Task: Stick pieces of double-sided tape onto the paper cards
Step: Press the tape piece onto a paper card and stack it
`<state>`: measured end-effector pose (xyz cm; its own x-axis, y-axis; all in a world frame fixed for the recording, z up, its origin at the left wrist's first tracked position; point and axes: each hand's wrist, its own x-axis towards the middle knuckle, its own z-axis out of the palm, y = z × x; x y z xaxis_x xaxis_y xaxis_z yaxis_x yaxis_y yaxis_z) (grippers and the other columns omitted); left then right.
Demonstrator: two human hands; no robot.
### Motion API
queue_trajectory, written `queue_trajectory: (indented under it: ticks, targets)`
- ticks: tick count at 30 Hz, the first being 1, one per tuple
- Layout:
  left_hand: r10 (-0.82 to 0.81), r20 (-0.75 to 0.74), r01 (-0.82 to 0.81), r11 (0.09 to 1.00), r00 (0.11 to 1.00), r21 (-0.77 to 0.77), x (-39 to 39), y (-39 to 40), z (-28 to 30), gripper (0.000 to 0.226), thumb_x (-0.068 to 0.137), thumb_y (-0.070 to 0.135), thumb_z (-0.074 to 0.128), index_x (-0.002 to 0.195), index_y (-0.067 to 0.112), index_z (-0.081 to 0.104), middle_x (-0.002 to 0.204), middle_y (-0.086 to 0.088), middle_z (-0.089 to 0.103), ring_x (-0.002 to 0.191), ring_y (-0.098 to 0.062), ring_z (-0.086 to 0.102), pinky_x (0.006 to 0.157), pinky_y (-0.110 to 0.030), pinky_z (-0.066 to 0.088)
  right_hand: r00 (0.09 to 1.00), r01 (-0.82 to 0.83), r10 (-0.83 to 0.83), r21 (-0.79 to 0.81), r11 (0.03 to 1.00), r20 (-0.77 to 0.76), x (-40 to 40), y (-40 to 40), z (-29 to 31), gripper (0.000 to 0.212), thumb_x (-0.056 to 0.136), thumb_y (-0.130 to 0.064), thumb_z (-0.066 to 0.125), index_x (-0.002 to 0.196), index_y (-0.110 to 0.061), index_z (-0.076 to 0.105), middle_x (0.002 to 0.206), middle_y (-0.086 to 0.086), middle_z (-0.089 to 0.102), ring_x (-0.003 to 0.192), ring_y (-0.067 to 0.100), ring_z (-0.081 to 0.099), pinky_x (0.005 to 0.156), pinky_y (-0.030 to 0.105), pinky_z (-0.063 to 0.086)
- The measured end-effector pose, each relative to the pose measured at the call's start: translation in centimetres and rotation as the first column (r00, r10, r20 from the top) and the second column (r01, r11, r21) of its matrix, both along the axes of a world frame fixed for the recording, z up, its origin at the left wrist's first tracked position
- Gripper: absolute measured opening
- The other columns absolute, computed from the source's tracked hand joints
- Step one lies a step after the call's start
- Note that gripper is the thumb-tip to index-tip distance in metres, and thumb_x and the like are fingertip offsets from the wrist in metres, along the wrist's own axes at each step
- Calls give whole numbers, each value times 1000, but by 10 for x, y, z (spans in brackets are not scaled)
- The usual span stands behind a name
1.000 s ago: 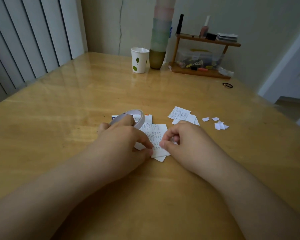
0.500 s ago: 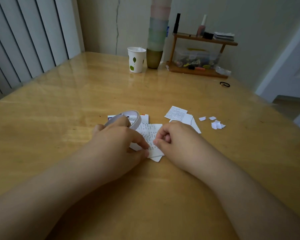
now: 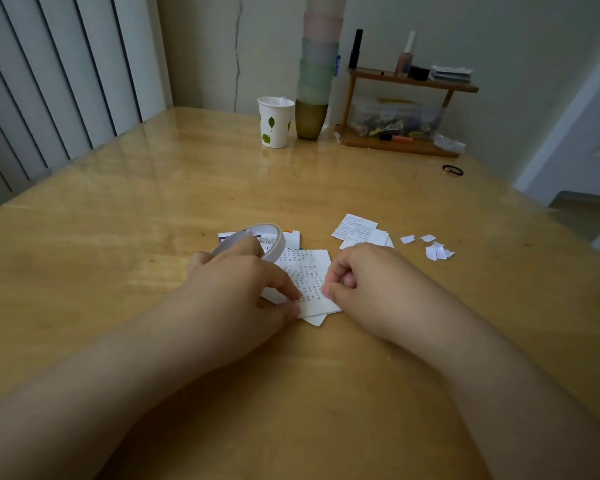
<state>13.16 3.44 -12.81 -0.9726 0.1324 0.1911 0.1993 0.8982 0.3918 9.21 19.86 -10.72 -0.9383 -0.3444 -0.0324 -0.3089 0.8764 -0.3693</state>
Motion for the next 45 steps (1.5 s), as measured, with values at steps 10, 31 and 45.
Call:
queue_trajectory:
  ticks: [10,31,45]
  targets:
    - [3,-10,-3,1000,1000,-7,1,1,1,20,85,53,53,101,47,63,114,11,42,105,-4,41,86,-23,16,998,15,-19,-50,999,-65,1,-12,-7,14,95,-28,53,87,-19,62,87,-5,50,81,10,47,61,26,34]
    - [-20,28,20,1000,999,16,2,-2,1,17,85,53,51,99,50,60,110,18,42,118,-1,39,86,-23,15,993,115,-114,69,991,-12,8,13,2,14,90,-26,57,88,-17,67,82,-1,66,78,15,61,64,26,47]
    - [62,-41,-35,876,997,480,2,-7,14,47,98,16,37,133,48,35,97,16,55,79,5,55,65,-9,40,995,-80,70,-149,986,-72,21,7,3,34,93,-12,46,115,-34,60,101,-17,70,77,-14,53,65,1,38]
